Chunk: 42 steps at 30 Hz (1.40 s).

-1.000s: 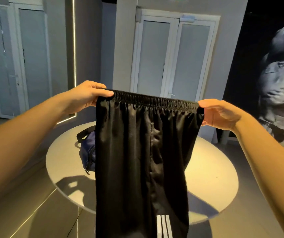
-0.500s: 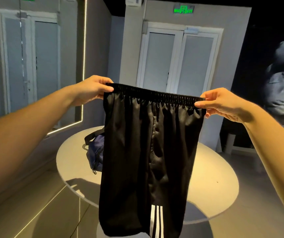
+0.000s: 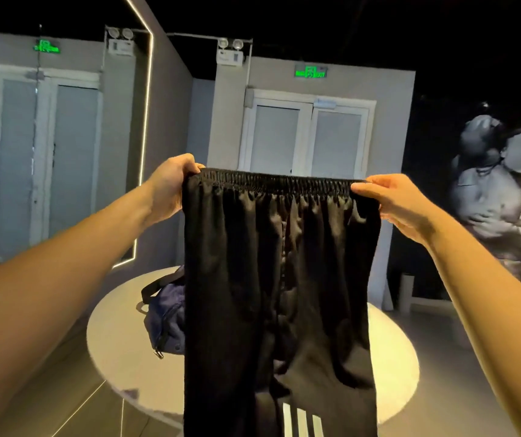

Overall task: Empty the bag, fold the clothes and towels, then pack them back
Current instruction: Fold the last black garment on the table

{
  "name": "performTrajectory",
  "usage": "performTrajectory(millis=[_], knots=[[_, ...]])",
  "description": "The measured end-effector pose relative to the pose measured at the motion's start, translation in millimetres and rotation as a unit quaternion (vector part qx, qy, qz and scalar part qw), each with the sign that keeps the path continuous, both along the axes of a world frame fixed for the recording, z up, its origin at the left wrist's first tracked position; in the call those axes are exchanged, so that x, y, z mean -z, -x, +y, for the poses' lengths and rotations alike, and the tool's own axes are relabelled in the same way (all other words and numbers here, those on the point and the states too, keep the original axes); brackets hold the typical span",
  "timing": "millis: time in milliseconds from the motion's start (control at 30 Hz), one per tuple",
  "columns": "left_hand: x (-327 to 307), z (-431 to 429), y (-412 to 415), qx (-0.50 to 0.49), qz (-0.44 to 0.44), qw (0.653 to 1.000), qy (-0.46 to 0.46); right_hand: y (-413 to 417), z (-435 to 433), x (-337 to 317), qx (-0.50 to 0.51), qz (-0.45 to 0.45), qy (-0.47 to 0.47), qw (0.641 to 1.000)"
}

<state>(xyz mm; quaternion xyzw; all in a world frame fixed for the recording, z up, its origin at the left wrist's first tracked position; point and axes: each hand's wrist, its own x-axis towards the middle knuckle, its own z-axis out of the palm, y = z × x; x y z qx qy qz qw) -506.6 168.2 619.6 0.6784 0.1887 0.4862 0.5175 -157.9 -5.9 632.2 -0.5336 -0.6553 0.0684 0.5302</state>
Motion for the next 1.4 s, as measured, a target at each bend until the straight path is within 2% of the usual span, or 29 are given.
performTrajectory(millis=[167,300,400,533,600,733,867,1067,1100,1200,1333,1400], knots=[[1.2,-1.1,2.8,0.046,0.108,0.988,-0.105,-3.9,-14.9,-0.3,-0.131,0.089,0.04,0.987],[-1.3,4.8,7.7,0.123,0.07,0.988,-0.062,-10.6,-20.6,0.7,-0.195,0.125,0.058,0.971],[-4.0,9.3,2.2,0.145,0.061,0.986,-0.048,-20.9,-13.2,0.6,-0.201,0.153,0.05,0.966],[-8.0,22.6,-15.5,0.134,0.057,0.989,-0.028,-37.9,2.6,-0.5,-0.154,0.168,0.036,0.973],[-7.2,33.2,-29.0,0.12,0.082,0.989,-0.016,-48.3,13.5,0.3,-0.093,0.175,0.042,0.979],[18.1,74.5,-76.0,-0.003,0.179,0.984,-0.011,-72.7,50.9,19.4,0.066,0.147,0.085,0.983],[80.9,124.3,-139.1,-0.124,0.271,0.955,-0.013,-111.8,104.9,65.4,0.181,0.119,0.15,0.965],[211.9,165.9,-235.9,-0.295,0.215,0.931,0.03,-162.5,183.0,160.4,0.257,0.124,0.228,0.931],[227.4,168.3,-245.3,-0.32,0.206,0.925,0.014,-170.1,194.1,175.3,0.279,0.128,0.226,0.924],[267.9,185.5,-262.6,-0.394,0.216,0.885,-0.121,-186.2,223.4,215.0,0.313,0.153,0.226,0.91],[309.2,217.0,-265.7,-0.4,0.277,0.83,-0.275,-192.8,254.2,260.8,0.318,0.235,0.262,0.88],[319.5,231.8,-268.2,-0.389,0.305,0.811,-0.312,-196.9,268.9,283.5,0.312,0.282,0.262,0.869]])
